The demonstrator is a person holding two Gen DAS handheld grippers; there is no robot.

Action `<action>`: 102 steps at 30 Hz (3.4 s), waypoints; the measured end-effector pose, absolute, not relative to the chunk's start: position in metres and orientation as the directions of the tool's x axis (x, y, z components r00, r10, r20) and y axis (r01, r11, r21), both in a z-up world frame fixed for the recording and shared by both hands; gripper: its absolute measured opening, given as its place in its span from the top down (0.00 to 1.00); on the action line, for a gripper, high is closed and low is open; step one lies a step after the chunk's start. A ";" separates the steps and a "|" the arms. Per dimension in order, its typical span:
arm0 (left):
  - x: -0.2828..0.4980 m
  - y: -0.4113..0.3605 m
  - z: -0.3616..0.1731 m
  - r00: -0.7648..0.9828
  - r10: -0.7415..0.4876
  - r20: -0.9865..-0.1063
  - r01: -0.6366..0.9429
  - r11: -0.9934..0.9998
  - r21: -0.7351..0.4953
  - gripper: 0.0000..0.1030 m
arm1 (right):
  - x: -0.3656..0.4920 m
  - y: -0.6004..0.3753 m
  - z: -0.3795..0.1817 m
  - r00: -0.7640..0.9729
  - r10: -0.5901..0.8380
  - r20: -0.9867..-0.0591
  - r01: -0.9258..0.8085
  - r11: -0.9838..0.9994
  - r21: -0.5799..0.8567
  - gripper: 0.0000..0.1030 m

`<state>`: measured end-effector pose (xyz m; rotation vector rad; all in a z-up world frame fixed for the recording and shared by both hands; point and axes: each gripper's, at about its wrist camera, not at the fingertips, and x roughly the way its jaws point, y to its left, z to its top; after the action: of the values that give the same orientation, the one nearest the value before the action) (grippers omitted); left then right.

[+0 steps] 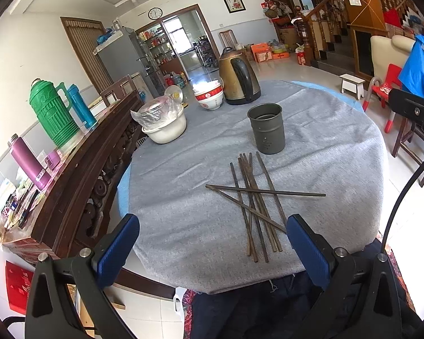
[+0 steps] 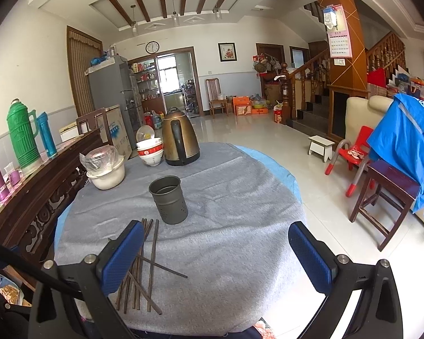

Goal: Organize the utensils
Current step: 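Move both grippers toward the pile of dark chopsticks, then close the left gripper on one chopstick while the right gripper grasps another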

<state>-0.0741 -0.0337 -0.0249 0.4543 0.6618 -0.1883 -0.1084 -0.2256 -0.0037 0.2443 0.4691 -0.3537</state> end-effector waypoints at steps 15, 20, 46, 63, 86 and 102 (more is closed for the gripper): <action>-0.071 -0.031 -0.028 0.769 -0.022 -0.638 0.307 0.889 0.340 0.00 | -0.101 -0.220 -0.011 0.818 -0.267 -0.510 0.379 0.917 0.127 0.00; -0.062 -0.030 -0.034 0.755 -0.019 -0.656 0.309 0.892 0.329 0.00 | -0.092 -0.217 -0.018 0.811 -0.245 -0.531 0.365 0.922 0.132 0.00; 0.036 -0.002 -0.088 0.605 0.009 -0.796 0.254 0.946 0.204 0.00 | 0.010 -0.221 -0.067 0.721 -0.096 -0.687 0.278 0.947 0.159 0.08; 0.137 0.063 -0.145 0.275 -0.300 -0.913 0.095 0.954 -0.285 0.27 | 0.093 -0.174 -0.139 0.548 0.252 -0.798 -0.012 0.956 0.294 0.62; 0.198 0.015 -0.187 0.135 -0.502 -0.854 0.094 0.865 -0.494 0.90 | 0.150 -0.212 -0.154 0.517 0.286 -0.807 0.079 0.922 0.378 0.62; 0.212 0.023 -0.190 0.104 -0.509 -0.854 0.104 0.860 -0.500 0.90 | 0.210 -0.194 -0.190 0.405 0.202 -0.892 0.189 0.936 0.298 0.92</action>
<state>0.2122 0.0229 -0.1897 -0.3514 1.4010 -0.4662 0.2100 -0.1935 -0.1896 0.3818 1.1618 0.0082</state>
